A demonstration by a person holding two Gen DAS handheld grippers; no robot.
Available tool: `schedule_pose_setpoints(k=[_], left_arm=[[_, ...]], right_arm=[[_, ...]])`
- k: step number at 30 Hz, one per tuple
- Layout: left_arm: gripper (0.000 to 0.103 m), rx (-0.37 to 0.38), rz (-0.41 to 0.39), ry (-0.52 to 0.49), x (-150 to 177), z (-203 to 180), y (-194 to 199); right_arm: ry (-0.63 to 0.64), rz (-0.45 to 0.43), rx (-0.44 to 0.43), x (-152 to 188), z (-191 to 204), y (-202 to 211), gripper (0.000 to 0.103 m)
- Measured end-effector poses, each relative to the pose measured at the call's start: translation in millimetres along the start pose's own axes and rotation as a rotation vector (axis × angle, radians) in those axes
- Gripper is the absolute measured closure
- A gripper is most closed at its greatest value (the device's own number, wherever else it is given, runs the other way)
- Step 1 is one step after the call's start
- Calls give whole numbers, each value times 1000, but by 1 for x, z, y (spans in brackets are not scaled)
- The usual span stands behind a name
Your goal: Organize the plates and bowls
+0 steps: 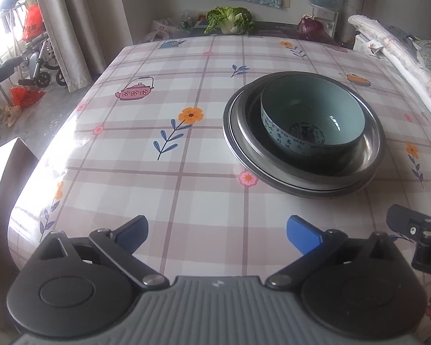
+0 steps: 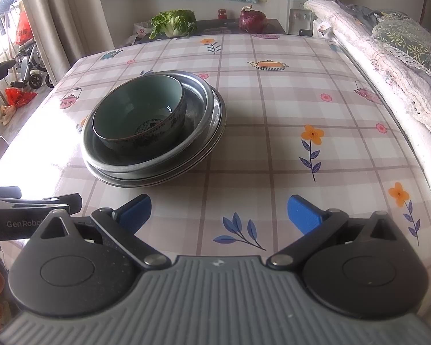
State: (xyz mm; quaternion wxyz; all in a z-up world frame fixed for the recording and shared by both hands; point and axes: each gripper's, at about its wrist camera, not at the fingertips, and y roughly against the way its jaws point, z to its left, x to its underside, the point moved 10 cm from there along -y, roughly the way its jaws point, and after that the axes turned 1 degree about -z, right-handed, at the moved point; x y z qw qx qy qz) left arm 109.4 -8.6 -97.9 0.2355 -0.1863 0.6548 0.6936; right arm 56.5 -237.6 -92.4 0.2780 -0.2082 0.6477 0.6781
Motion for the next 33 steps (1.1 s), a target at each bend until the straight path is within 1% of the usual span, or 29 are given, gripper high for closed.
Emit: schedule_pose_setpoints(k=[33], left_arm=[[0, 2, 2, -3, 0, -2, -1]], right_arm=[[-1, 9, -3, 2, 1, -1, 1]])
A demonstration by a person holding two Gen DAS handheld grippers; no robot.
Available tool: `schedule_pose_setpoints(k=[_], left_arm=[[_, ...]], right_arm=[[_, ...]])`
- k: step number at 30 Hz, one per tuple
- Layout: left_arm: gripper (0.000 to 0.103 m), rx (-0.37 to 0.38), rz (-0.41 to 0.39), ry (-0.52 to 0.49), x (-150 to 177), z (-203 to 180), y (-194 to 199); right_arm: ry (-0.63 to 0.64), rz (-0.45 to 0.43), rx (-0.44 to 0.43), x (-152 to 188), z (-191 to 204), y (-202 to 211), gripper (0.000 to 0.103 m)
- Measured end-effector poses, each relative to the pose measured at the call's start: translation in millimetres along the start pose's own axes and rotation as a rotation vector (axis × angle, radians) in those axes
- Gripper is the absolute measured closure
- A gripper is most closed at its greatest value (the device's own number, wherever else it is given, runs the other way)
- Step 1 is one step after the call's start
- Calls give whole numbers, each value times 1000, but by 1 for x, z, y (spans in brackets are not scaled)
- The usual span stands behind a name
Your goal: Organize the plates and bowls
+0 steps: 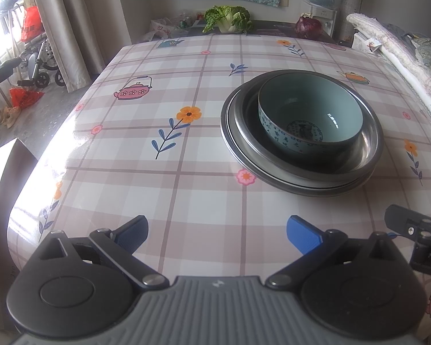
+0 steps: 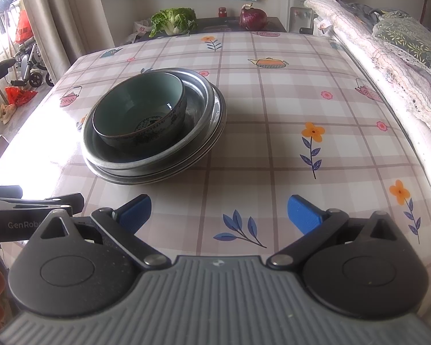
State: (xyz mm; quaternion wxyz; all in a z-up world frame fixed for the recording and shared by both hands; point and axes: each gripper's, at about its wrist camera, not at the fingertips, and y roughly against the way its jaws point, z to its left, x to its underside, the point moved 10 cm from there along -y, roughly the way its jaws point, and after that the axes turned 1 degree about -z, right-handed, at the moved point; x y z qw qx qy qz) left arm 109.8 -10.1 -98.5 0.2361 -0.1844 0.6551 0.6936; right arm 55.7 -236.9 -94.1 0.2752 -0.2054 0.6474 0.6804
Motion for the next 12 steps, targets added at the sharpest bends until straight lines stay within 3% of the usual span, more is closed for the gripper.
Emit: schedule_pose_setpoints(k=[12], left_arm=[[0, -9, -2, 7, -1, 4, 2]], right_arm=[[0, 2, 1, 0, -1, 0, 1]])
